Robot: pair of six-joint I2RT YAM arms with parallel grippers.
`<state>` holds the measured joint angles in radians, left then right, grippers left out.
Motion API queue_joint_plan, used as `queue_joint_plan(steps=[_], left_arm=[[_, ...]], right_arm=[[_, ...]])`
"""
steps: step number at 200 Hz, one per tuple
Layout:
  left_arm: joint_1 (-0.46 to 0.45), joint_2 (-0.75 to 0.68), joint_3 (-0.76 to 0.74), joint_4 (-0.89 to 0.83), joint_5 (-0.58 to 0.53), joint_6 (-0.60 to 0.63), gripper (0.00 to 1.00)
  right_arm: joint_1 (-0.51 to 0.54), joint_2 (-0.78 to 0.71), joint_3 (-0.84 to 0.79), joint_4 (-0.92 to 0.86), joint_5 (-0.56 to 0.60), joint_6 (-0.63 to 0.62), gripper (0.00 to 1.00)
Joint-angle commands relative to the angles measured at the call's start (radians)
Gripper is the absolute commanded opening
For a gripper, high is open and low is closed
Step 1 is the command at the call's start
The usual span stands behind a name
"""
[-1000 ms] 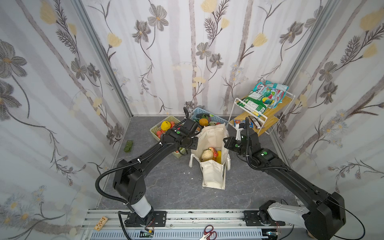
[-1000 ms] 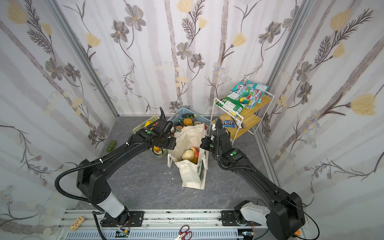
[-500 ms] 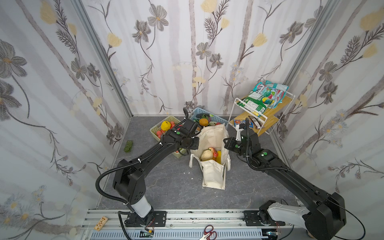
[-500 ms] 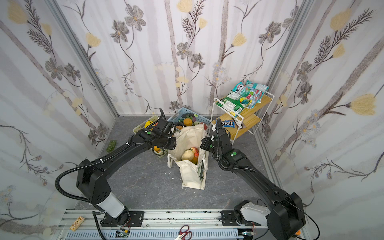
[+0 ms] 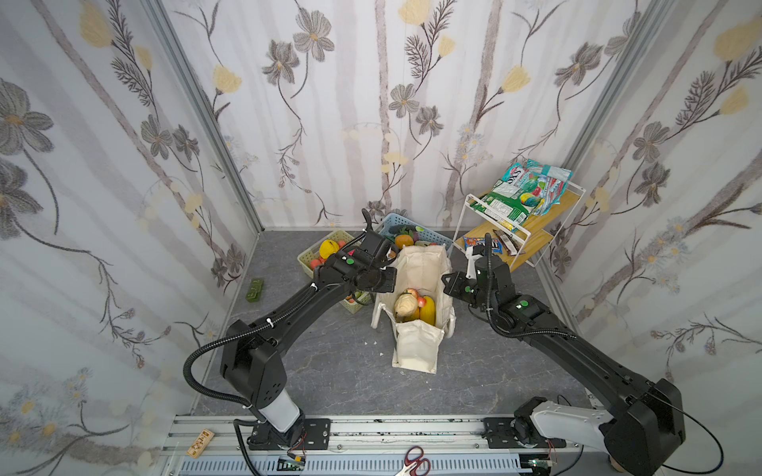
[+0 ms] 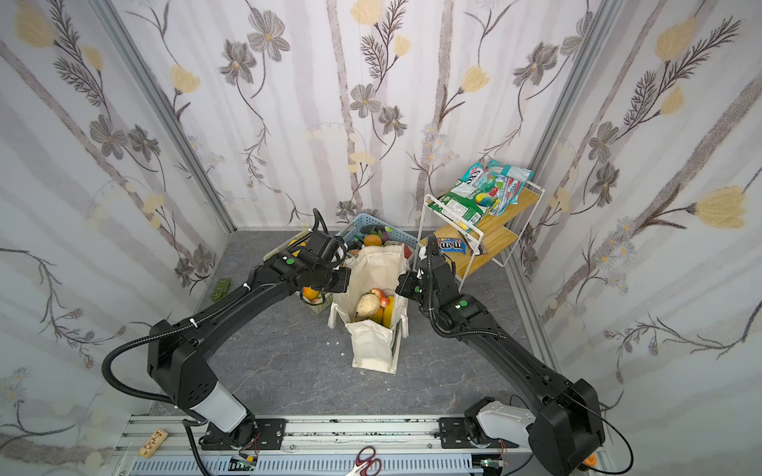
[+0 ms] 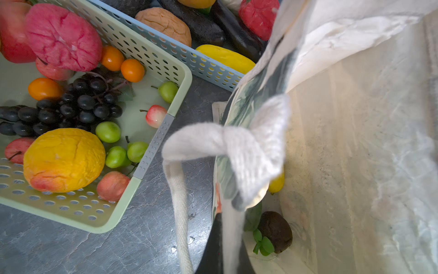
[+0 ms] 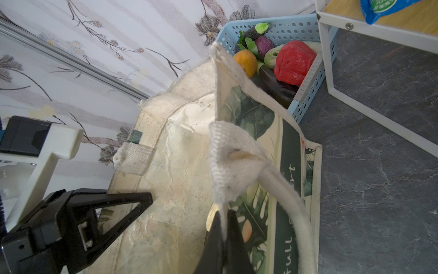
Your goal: Place the food into the grocery bag and tie it
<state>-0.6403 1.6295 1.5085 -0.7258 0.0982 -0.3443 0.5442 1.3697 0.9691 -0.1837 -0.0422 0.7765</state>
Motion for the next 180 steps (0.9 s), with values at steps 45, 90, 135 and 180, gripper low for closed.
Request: queue_joint_plan(steps=[45,90,135,180], left_arm=[[0.015,-0.041,0.018,-0.015,-0.001,0.002,0.0],[0.02,-0.02,0.035,-0.038,0.004,0.016,0.35],[0.054,-0.026,0.119,-0.07,0.041,0.03,0.65],[0.128,-0.052,0.166,-0.038,0.146,-0.015,0.74]], right_arm=[[0.019,0.053,0.034,0.022,-0.019,0.003,0.02],[0.023,0.062,0.045,0.019,0.001,0.003,0.01],[0.015,0.068,0.047,0.007,0.0,0.003,0.01],[0.013,0.078,0.056,0.004,-0.005,-0.002,0.01]])
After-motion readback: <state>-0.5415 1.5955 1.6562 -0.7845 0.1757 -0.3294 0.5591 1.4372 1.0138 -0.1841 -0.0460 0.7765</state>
